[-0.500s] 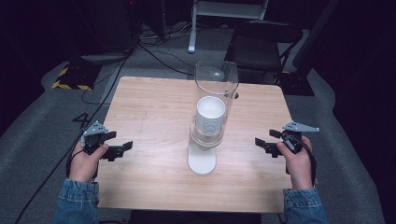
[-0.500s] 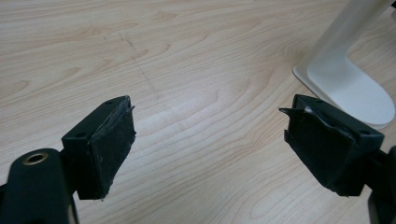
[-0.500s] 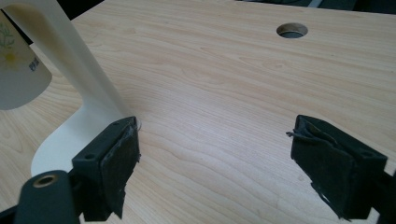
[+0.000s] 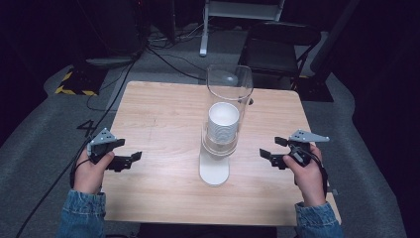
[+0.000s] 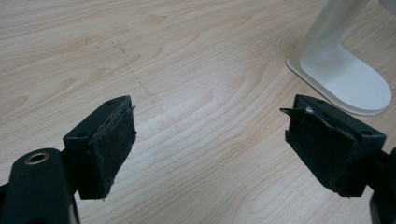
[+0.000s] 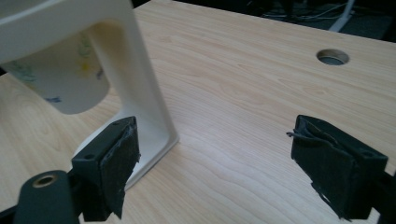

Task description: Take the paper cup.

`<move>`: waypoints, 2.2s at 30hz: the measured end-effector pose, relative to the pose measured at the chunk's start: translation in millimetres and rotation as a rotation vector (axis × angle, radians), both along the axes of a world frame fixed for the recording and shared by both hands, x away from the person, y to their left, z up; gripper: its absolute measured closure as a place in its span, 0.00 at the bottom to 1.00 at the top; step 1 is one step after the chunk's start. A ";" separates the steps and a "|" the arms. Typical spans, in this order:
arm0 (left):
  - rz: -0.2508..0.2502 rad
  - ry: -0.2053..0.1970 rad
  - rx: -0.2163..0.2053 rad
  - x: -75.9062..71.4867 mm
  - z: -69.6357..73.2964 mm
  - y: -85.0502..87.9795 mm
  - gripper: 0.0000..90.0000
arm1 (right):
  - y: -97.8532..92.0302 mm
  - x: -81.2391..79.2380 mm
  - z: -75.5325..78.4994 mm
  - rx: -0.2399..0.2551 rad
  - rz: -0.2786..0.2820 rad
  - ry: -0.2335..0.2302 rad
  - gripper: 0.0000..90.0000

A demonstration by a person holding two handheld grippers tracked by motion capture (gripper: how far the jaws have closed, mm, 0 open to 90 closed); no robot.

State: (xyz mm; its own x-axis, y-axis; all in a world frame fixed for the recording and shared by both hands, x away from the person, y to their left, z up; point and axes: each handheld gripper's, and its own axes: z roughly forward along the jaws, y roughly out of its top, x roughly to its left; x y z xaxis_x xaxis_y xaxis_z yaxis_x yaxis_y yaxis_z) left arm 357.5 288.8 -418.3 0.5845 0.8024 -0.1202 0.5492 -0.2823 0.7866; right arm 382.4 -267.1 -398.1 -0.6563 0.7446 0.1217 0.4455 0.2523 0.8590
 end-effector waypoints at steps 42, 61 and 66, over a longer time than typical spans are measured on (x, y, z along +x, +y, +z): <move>-0.023 0.049 0.045 1.4 -11.3 -7.7 0.17 | 126.7 -3.5 -31.8 0.055 0.208 -0.106 0.37; -0.031 0.053 0.046 0.7 -11.4 -9.4 0.17 | 126.4 -5.8 -35.0 0.038 0.204 -0.092 0.39; -0.029 0.050 0.048 0.6 -11.1 -8.5 0.17 | 126.2 -6.4 -35.3 0.039 0.202 -0.089 0.40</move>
State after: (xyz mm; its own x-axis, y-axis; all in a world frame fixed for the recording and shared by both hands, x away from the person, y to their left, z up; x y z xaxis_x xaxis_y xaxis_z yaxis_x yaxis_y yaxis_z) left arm 358.1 280.3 -429.5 0.6020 0.7907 -0.1113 0.5784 -0.3356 0.7435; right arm 375.9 -140.9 -433.4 -0.8014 0.5924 0.0826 0.3111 0.2948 0.9035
